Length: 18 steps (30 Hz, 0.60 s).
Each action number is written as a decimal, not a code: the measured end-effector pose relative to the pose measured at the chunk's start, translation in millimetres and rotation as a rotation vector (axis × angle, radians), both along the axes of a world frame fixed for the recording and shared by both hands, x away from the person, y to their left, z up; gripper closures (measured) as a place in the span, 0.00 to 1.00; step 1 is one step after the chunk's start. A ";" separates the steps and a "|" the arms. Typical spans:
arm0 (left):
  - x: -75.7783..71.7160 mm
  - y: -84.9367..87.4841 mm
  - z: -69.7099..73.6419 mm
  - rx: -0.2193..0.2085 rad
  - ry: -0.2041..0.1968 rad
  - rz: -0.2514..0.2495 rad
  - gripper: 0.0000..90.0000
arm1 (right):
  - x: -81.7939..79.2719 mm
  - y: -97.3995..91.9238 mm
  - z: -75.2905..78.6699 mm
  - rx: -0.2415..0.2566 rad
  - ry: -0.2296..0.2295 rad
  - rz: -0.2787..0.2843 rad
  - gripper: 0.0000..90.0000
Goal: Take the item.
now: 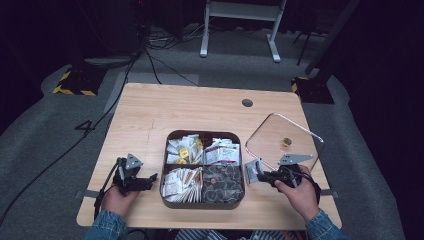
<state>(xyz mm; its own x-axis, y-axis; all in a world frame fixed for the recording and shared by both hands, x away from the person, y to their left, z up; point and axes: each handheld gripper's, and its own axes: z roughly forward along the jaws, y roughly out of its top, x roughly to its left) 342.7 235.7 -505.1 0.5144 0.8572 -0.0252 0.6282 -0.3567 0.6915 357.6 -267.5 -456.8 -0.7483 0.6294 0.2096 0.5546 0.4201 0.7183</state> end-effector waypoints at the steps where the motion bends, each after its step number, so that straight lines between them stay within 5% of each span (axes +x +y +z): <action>1: 0.0 -0.1 0.0 0.001 -0.001 0.001 0.18 | 0.0 0.5 -1.1 0.001 0.003 0.004 0.92; 18: 0.0 0.0 0.0 0.000 0.000 0.000 0.17 | 1.4 4.0 -14.4 -0.001 0.055 0.005 0.83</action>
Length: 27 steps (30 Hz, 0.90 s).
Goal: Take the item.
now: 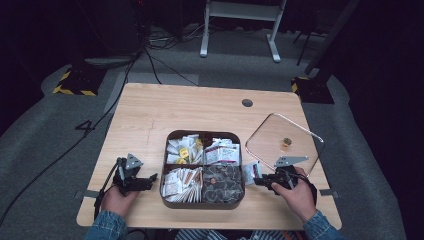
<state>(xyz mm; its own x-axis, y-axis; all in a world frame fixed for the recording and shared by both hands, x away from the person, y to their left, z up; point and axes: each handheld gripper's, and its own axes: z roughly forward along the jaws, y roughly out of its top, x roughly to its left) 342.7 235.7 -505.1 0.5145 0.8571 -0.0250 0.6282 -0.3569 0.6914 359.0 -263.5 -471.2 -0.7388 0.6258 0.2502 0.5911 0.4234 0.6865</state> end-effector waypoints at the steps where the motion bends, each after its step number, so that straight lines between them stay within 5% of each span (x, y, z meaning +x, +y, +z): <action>1: 0.0 -0.1 0.0 0.001 -0.001 0.001 0.17 | 0.4 -0.6 -0.9 -0.006 -0.001 0.000 0.81; 14: 0.1 -0.1 0.0 -0.001 0.001 -0.001 0.17 | 2.9 -14.6 -10.3 -0.069 -0.014 -0.047 0.53; 27: 0.1 -0.3 -0.1 -0.001 0.000 0.000 0.17 | 3.8 -19.7 -0.3 -0.054 -0.073 -0.073 0.49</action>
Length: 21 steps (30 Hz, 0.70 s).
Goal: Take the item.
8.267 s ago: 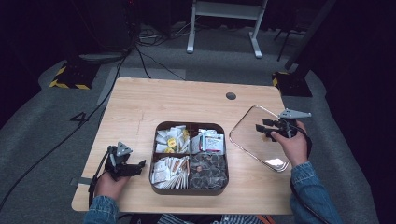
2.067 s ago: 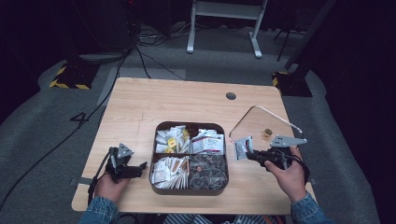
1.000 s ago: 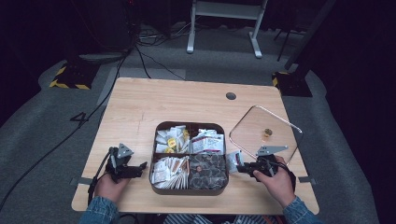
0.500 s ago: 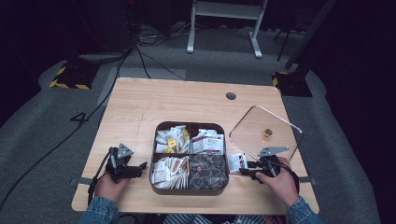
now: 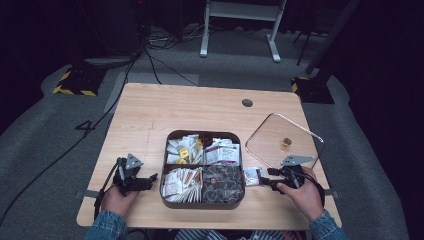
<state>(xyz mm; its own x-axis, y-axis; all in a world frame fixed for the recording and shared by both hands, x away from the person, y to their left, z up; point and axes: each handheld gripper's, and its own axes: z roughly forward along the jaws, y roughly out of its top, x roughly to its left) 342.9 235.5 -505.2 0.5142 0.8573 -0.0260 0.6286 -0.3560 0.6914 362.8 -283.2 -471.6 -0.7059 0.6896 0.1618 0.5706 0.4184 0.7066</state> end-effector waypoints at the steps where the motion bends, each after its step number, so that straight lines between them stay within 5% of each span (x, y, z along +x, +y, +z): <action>1: 0.1 0.1 0.0 0.001 0.000 -0.001 0.17 | -0.2 0.0 1.2 0.001 -0.004 -0.001 0.49; 21: -0.4 -0.3 0.3 0.003 0.000 0.004 0.18 | 7.5 -4.9 35.0 0.032 -0.096 -0.010 0.46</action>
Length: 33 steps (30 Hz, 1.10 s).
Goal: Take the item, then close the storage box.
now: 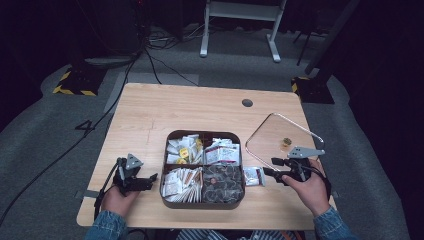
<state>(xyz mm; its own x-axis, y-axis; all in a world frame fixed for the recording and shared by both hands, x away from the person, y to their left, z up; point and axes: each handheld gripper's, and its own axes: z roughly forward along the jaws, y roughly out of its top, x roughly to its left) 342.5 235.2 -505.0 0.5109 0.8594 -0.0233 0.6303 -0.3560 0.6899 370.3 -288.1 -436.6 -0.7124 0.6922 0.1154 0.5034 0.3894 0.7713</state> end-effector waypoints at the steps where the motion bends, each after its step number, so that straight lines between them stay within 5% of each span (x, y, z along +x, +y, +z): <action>1: 0.0 0.0 0.0 0.000 0.000 0.000 0.18 | 1.2 -0.2 2.2 0.000 -0.004 -0.002 0.46; 15: -0.1 -0.1 -0.2 -0.001 -0.002 0.002 0.18 | 34.5 -16.3 23.2 -0.047 -0.067 -0.067 0.46; 33: -0.5 -0.1 -0.2 -0.003 0.000 -0.001 0.18 | 96.6 -49.9 -13.1 -0.137 -0.051 -0.258 0.42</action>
<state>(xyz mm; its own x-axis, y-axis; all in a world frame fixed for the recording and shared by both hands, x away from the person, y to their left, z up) 342.0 235.1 -505.1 0.5115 0.8589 -0.0258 0.6298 -0.3543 0.6912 467.0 -338.0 -449.8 -0.5133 0.8579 -0.0231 0.5612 0.3559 0.7472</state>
